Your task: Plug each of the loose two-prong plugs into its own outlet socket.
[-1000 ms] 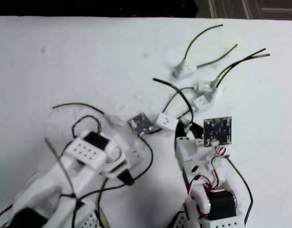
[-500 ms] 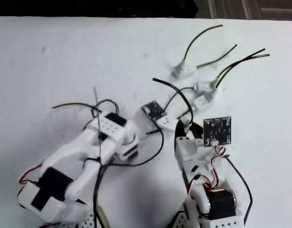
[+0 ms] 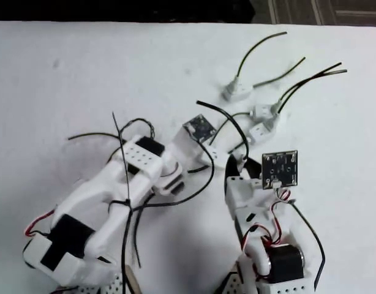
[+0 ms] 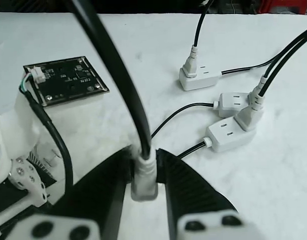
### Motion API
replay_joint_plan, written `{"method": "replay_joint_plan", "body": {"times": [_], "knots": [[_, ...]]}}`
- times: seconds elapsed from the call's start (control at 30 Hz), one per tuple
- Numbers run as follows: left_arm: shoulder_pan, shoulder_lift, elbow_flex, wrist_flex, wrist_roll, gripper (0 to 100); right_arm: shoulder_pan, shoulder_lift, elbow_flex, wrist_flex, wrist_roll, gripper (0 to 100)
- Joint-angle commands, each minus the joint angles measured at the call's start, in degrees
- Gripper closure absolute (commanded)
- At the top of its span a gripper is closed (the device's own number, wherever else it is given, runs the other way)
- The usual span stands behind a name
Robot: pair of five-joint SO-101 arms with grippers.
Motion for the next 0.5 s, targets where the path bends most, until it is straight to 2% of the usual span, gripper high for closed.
{"method": "replay_joint_plan", "body": {"times": [0.0, 0.13, 0.23, 0.37, 0.47], "knots": [[0.5, -0.8, -2.7, 5.5, 1.8, 59, 0.5, 0.5, -0.3, -0.2, 0.8, 98.2], [-0.5, -6.0, -3.5, 9.1, 1.8, 63, 0.2, 0.5, -0.3, 0.0, 0.9, 98.2], [-1.5, -13.7, -2.5, 11.3, 1.9, 65, 0.0, 0.5, 0.9, 0.0, 4.1, 98.2], [-4.4, -26.2, 0.9, 12.4, 2.5, 69, -4.1, 0.6, 2.5, 0.0, 5.2, 98.2], [-9.1, -35.6, 4.2, 12.3, 4.4, 77, -7.1, 0.6, 2.7, 0.0, 5.2, 98.2]]}}
